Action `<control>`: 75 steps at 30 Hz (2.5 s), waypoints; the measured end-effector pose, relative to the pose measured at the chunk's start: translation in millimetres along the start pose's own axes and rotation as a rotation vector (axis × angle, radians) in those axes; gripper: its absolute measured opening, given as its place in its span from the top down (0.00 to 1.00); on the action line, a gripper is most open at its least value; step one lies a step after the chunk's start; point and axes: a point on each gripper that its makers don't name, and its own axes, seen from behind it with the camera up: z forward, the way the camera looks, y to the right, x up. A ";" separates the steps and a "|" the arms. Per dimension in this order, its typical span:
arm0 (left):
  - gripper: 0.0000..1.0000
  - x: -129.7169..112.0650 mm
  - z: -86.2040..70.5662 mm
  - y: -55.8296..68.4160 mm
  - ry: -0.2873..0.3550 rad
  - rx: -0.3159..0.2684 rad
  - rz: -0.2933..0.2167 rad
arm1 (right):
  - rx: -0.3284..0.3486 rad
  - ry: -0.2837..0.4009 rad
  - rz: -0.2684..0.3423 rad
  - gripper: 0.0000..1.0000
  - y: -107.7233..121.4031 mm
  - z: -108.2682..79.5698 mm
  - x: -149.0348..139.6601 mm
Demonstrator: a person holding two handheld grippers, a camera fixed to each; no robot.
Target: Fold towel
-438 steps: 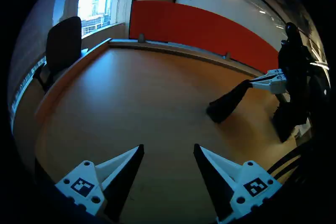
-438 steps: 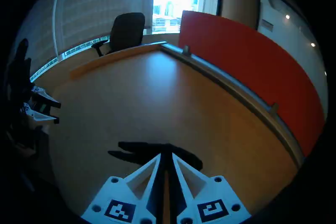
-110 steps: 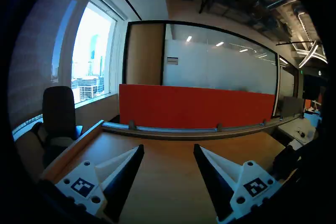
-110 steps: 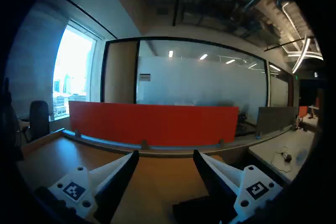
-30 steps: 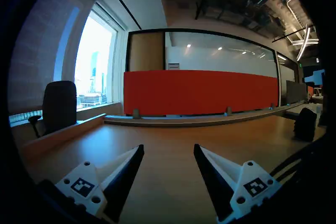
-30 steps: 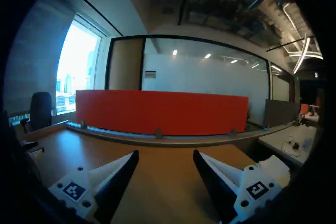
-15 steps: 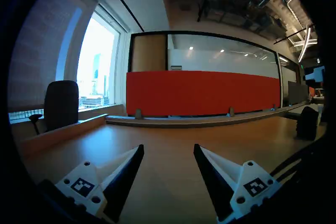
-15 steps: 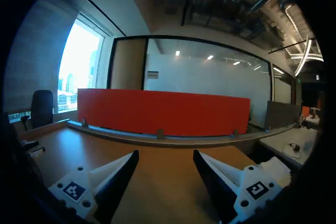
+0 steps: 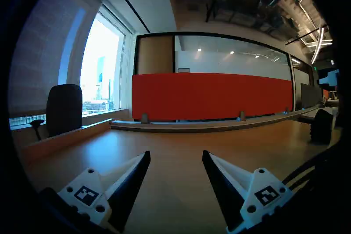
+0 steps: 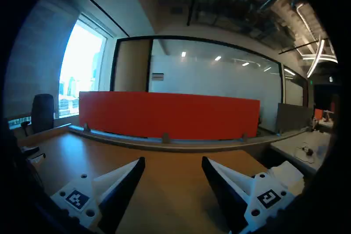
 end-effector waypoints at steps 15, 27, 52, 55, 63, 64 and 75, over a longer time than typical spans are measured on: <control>0.01 -0.2 0.5 0.7 0.000 0.002 0.001 | -0.017 0.021 0.004 0.00 13.4 5.9 -19.4; 0.01 -0.8 0.2 1.1 0.000 0.002 0.001 | -0.022 0.033 0.048 0.00 27.3 12.0 -58.1; 0.00 -1.3 0.3 1.6 0.000 0.002 0.001 | -0.007 0.032 0.035 0.00 21.8 19.5 -120.9; 0.01 -1.1 0.5 1.4 0.000 0.001 0.001 | -0.003 0.031 0.041 0.00 19.8 20.7 -123.2; 0.01 -1.4 0.5 2.1 0.000 0.001 0.001 | -0.009 0.024 0.037 0.00 22.1 21.0 -130.1; 0.01 -1.4 0.5 2.1 0.000 0.002 0.001 | -0.010 0.026 0.037 0.00 22.7 20.7 -130.4; 0.01 -1.6 0.2 2.0 0.000 0.002 0.001 | 0.002 0.039 0.048 0.00 24.3 20.5 -131.6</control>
